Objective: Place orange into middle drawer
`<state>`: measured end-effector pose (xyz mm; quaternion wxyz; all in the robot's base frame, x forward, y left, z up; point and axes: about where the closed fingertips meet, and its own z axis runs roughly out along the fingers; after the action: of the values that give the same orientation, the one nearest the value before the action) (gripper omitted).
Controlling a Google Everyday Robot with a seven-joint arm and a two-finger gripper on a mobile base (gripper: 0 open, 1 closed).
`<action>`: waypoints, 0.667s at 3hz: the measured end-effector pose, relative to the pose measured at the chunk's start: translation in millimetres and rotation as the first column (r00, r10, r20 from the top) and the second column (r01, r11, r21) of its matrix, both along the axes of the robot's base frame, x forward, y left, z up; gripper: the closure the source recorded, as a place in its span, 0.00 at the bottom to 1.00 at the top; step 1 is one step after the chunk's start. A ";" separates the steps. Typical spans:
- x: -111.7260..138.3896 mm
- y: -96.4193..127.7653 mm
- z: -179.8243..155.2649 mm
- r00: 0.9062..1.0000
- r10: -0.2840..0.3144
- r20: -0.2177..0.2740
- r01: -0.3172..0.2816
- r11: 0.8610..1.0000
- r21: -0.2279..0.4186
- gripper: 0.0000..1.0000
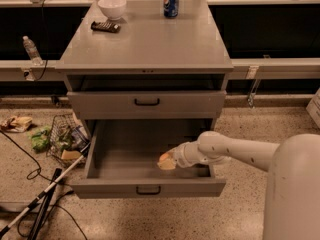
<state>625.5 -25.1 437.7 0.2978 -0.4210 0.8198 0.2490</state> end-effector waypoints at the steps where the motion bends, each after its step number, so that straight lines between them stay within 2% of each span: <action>1: 11.4 -9.2 -26.0 0.999 -0.036 0.011 0.036 0.998 -0.045 0.58; 2: 14.1 -14.0 -26.8 0.997 -0.062 0.036 0.064 0.997 -0.054 0.34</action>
Offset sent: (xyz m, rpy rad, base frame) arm 0.0180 -0.0235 -0.0223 -0.0638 -0.0700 -0.1007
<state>639.6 -39.1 410.9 0.3080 -0.4074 0.8339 0.2094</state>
